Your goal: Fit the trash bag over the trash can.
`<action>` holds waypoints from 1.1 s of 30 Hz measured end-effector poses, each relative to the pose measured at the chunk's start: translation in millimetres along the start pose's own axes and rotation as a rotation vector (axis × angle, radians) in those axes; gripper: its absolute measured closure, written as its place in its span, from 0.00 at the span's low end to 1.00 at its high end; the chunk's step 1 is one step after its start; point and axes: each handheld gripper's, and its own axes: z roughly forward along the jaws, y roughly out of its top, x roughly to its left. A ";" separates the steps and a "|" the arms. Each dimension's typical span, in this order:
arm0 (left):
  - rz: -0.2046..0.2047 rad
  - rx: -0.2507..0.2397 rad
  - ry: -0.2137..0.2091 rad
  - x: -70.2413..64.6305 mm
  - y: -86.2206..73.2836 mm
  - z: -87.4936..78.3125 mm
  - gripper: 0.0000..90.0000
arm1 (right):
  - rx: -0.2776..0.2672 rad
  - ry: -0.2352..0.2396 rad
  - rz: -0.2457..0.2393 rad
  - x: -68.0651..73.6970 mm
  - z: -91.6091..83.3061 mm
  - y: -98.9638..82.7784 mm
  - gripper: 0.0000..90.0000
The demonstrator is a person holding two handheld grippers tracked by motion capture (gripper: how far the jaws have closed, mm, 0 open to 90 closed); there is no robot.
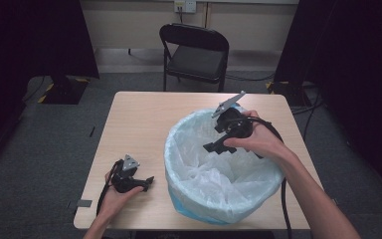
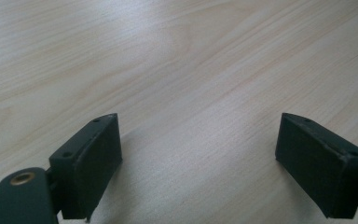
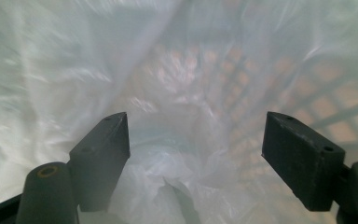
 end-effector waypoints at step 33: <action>0.002 0.002 -0.003 0.2 0.2 0.1 0.15 | 0.276 0.240 -0.308 90.3 26.2 -19.2 0.28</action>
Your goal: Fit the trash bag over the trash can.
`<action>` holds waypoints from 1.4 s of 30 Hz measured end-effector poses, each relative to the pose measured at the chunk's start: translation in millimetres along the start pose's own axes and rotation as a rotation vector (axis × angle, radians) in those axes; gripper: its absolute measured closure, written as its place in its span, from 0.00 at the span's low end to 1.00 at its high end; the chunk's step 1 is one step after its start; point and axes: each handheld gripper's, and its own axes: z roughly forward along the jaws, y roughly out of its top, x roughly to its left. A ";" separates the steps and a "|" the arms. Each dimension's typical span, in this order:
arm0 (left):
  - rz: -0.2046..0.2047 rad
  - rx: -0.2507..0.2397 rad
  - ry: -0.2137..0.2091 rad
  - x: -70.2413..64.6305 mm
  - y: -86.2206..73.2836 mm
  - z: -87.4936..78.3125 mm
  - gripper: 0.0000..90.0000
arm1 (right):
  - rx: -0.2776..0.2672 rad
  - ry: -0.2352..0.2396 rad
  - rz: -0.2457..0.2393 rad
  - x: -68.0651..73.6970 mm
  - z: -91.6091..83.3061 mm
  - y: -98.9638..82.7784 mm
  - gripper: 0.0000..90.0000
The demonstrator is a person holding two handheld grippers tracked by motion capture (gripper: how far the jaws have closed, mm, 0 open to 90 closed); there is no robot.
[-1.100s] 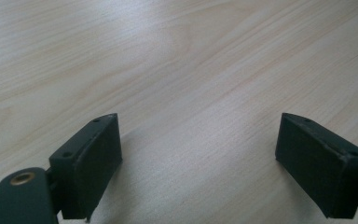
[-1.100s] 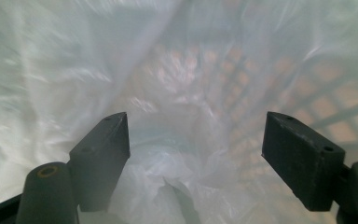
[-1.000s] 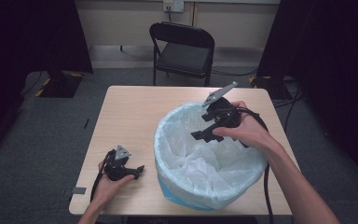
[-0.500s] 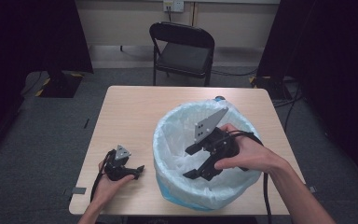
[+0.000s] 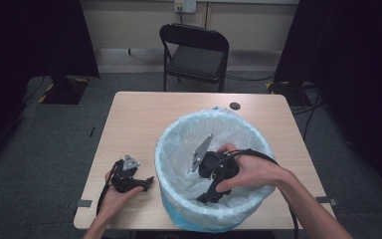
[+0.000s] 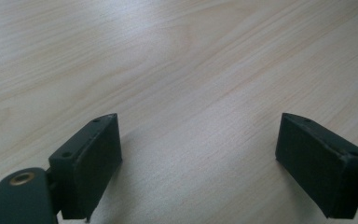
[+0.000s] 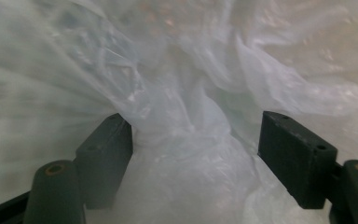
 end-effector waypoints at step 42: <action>-0.002 -0.001 0.002 -0.2 0.0 0.1 0.15 | -0.434 -0.191 0.144 -15.8 -63.0 -3.3 0.20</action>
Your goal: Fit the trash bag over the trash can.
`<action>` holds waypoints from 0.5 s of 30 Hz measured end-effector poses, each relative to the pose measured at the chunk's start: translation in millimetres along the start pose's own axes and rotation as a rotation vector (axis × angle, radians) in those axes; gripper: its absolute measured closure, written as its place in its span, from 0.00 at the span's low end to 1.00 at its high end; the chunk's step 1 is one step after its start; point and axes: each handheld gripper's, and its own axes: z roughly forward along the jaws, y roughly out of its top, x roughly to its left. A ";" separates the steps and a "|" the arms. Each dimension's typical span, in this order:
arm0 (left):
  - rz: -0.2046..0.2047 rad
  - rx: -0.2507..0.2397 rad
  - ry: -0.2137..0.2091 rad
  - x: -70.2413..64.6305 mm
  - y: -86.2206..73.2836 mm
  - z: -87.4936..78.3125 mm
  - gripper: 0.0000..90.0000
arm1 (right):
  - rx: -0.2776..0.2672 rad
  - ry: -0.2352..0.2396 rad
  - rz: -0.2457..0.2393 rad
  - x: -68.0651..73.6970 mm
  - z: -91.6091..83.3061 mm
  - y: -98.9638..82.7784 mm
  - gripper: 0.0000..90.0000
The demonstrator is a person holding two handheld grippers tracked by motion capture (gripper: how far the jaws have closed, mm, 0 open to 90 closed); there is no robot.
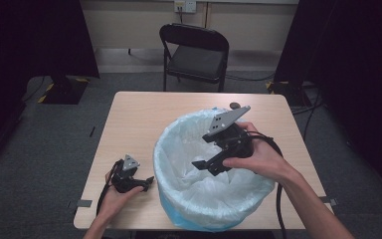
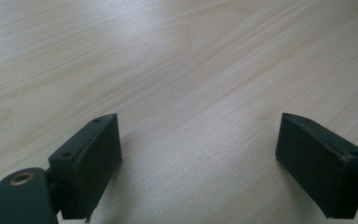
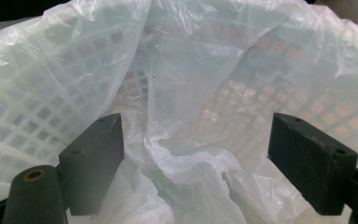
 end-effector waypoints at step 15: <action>-0.012 -0.004 0.008 -1.4 -0.2 0.4 0.14 | -0.070 -0.113 0.015 -12.2 -41.9 -7.5 0.18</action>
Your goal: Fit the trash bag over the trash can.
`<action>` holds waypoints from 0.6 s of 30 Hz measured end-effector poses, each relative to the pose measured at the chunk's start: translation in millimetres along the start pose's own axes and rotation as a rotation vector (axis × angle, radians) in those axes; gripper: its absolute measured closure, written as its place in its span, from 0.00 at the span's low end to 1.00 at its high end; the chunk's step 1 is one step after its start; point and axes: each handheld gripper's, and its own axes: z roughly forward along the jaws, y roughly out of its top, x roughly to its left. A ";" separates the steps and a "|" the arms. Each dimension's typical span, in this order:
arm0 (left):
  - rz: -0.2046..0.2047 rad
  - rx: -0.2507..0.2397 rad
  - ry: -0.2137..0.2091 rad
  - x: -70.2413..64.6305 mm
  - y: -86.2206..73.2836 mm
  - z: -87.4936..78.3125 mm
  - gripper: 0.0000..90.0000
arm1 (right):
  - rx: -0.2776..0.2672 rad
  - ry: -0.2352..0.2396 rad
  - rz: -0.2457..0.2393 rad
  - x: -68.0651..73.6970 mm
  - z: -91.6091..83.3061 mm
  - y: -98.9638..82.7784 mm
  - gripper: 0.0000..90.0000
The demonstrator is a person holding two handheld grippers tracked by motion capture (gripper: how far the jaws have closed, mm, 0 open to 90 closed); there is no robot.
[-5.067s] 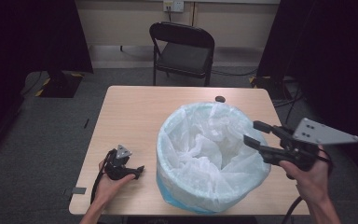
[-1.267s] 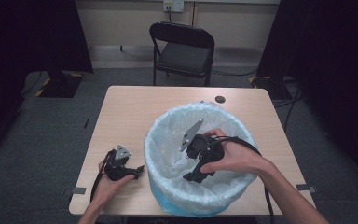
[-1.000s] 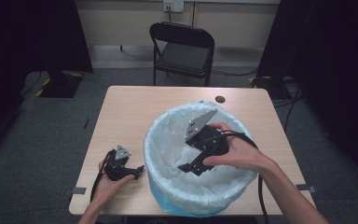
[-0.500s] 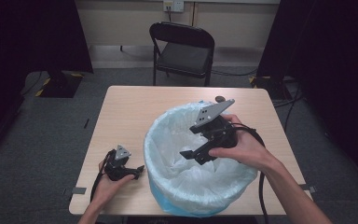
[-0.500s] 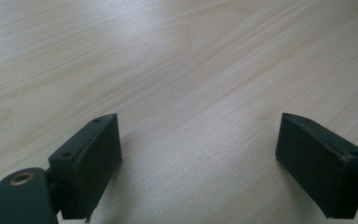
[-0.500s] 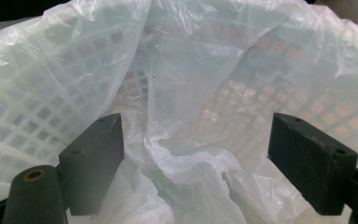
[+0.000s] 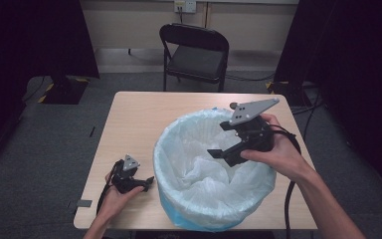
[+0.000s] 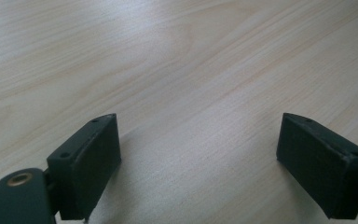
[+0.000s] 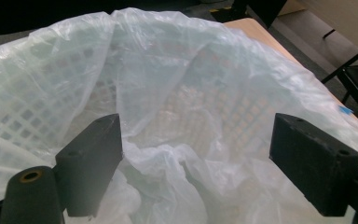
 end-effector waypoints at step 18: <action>0.000 0.001 0.000 0.2 -0.2 -0.2 0.14 | -0.106 -0.146 0.137 -27.4 -41.4 -53.3 0.18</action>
